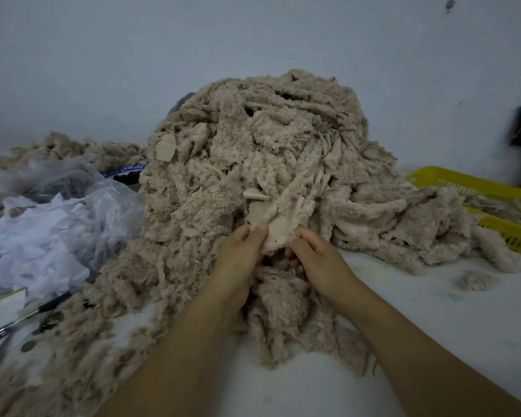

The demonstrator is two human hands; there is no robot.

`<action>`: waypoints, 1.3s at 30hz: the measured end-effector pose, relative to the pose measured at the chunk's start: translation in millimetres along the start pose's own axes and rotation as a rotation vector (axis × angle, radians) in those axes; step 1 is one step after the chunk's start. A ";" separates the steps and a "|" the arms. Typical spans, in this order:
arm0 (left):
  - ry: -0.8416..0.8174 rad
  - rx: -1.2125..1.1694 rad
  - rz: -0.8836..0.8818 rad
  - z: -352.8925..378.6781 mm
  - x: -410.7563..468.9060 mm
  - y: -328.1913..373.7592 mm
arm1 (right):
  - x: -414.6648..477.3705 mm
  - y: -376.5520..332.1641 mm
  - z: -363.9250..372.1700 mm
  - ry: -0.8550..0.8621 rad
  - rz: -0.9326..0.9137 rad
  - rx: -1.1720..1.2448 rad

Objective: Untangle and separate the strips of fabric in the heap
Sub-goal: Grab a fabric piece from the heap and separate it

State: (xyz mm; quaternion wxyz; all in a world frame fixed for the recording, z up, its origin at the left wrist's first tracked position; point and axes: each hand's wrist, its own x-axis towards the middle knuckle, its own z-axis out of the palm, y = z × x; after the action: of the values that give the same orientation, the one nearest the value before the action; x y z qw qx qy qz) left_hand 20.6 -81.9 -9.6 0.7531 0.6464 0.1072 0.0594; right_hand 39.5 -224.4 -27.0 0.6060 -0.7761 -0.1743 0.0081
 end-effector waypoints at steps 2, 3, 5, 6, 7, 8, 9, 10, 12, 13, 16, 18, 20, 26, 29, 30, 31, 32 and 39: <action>-0.008 -0.198 -0.124 -1.9 0.0 4.0 | -0.1 0.0 0.9 -0.015 -0.028 -0.068; -0.033 -0.276 -0.178 -2.4 -0.2 5.6 | 0.0 -0.2 1.7 -0.021 -0.042 -0.094; -0.093 -0.401 -0.257 -3.2 -1.4 7.8 | 0.8 -0.9 3.2 -0.022 -0.051 -0.109; -0.124 -0.444 -0.274 -2.2 -3.2 9.2 | 1.3 -0.9 3.6 -0.020 -0.044 -0.105; -0.149 -0.467 -0.281 -1.3 -4.5 9.8 | 1.3 -1.0 3.6 -0.018 -0.029 -0.097; -0.173 -0.470 -0.273 -0.6 -5.2 9.7 | 1.2 -1.2 3.3 -0.012 -0.011 -0.088; -0.200 -0.469 -0.251 -0.4 -6.1 9.3 | 0.9 -1.5 2.9 -0.005 0.004 -0.079; -0.227 -0.469 -0.227 -0.2 -7.3 9.4 | 0.7 -1.5 2.5 0.005 0.016 -0.063; -0.280 -0.473 -0.185 0.1 -9.3 10.4 | 0.7 -2.4 1.4 0.029 0.048 -0.010; -0.320 -0.470 -0.173 0.2 -10.4 11.0 | 0.9 -2.8 0.8 0.050 0.071 0.022; -0.407 -0.399 -0.189 -0.8 -10.5 9.2 | 2.1 -3.8 -3.7 0.174 0.126 0.087; -0.396 -0.327 -0.233 -2.4 -10.1 7.6 | 3.1 -3.5 -9.8 0.273 0.141 0.144; -0.341 -0.272 -0.269 -3.6 -8.6 7.9 | 3.7 -4.9 -15.3 0.370 0.145 0.208; -0.231 -0.302 -0.295 -5.2 -5.5 10.9 | 6.2 -7.2 -17.6 0.472 0.131 0.321; -0.300 -0.349 -0.222 -6.4 -7.1 12.3 | 6.2 -7.2 -17.4 0.388 0.141 0.366; -0.309 -0.348 -0.197 -6.2 -8.1 12.2 | 5.6 -7.1 -15.3 0.326 0.126 0.390; -0.313 -0.340 -0.179 -5.1 -8.9 11.5 | 4.6 -7.0 -12.2 0.244 0.109 0.399; -0.316 -0.327 -0.166 -4.2 -9.0 10.3 | 3.4 -6.5 -8.2 0.150 0.093 0.387; -0.292 -0.409 -0.219 -4.6 -3.2 12.1 | 1.6 -8.2 0.8 0.134 0.092 0.203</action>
State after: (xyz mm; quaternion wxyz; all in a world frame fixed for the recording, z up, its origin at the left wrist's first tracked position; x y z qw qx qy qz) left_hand 17.0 -76.3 2.0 0.8773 0.4673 0.0525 -0.0958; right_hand 38.7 -221.5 -19.1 0.6908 -0.7166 -0.0960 0.0016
